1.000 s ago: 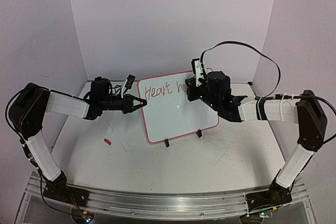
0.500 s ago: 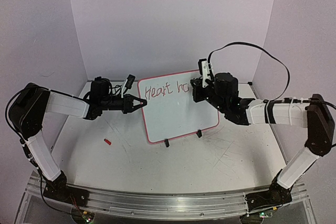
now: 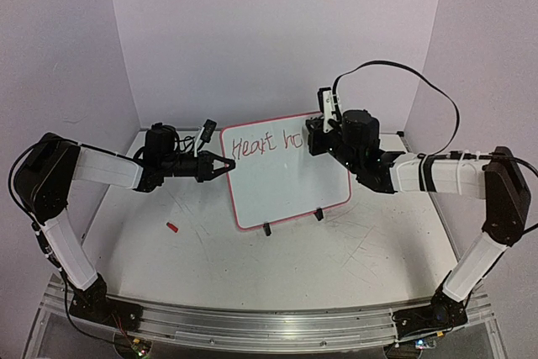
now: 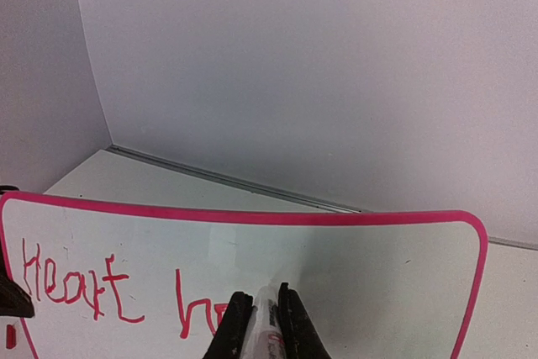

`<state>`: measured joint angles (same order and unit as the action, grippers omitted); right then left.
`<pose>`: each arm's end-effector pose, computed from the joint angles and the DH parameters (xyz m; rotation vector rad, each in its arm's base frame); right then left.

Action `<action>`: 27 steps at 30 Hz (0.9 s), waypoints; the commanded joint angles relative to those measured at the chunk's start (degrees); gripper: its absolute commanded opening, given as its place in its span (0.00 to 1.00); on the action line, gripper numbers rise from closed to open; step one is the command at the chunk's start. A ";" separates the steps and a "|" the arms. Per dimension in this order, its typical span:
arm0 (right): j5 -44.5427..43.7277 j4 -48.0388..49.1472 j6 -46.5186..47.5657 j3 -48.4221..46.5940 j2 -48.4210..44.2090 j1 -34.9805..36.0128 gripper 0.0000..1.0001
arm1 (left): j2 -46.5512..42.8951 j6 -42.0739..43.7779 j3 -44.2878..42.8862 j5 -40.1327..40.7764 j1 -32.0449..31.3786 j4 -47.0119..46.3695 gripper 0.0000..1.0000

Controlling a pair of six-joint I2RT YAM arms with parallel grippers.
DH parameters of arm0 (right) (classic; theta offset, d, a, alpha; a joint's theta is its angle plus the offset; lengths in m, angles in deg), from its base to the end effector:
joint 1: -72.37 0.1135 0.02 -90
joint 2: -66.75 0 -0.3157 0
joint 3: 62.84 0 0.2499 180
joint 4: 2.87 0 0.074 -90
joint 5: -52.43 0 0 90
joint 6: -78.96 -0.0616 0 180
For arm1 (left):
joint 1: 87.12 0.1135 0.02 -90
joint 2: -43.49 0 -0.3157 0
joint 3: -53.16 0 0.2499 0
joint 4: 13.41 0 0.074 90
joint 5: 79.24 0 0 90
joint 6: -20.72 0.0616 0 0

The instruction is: Write a sentence on the whiteboard

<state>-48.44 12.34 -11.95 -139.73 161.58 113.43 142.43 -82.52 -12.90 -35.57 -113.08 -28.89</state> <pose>0.3233 0.2662 0.3447 -0.4197 1.5783 0.4109 0.3313 -0.2108 0.2548 0.7908 1.7923 -1.2138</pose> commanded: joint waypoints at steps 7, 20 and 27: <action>-0.89 1.71 2.40 -3.65 1.47 -0.45 0.00 | -0.15 7.97 -1.19 8.53 0.64 2.49 0.00; -1.38 1.11 1.81 -1.64 1.37 -0.45 0.00 | -0.42 8.15 -1.15 8.70 0.66 2.59 0.00; -1.44 0.49 1.25 0.87 0.47 -0.45 0.00 | -0.58 8.15 -1.18 8.62 0.64 2.67 0.00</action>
<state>-48.75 12.44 -10.22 -140.38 163.39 113.16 142.43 -82.53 -12.90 -35.50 -113.08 -28.74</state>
